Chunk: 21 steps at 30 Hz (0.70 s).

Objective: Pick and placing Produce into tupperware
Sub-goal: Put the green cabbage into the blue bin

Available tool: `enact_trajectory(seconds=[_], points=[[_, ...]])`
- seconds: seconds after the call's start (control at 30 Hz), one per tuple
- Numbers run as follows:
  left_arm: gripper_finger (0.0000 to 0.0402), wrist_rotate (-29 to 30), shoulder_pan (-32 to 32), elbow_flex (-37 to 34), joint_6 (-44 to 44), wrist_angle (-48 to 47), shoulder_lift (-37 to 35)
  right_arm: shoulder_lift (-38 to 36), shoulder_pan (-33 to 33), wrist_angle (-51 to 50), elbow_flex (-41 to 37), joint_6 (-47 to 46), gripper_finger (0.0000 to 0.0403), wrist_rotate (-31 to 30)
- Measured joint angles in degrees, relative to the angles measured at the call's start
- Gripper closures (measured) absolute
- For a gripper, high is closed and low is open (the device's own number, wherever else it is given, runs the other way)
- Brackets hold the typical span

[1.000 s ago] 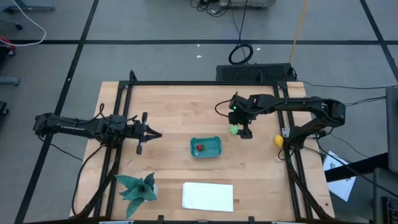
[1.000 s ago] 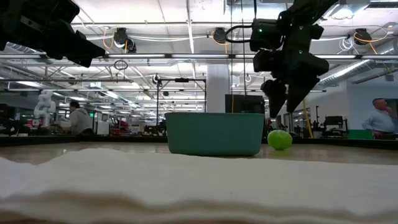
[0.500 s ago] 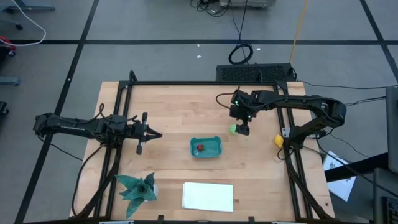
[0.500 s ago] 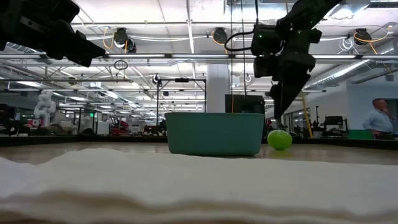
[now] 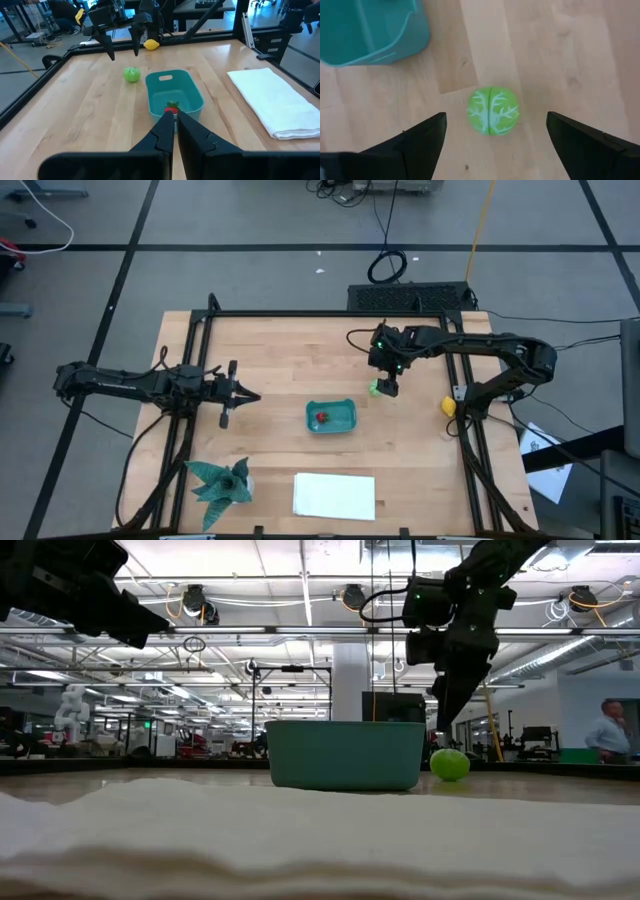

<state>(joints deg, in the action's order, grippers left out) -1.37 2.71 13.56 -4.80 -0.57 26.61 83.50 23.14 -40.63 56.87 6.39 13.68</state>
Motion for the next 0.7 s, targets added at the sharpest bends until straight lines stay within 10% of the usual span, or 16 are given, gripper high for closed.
enact_trajectory(seconds=[0.7], points=[[0.0376, 0.0, 0.0, 0.0, 0.17, -0.49, 0.01, 0.0, -1.11, 11.51, -9.05, -1.2, 0.0066, 0.08]])
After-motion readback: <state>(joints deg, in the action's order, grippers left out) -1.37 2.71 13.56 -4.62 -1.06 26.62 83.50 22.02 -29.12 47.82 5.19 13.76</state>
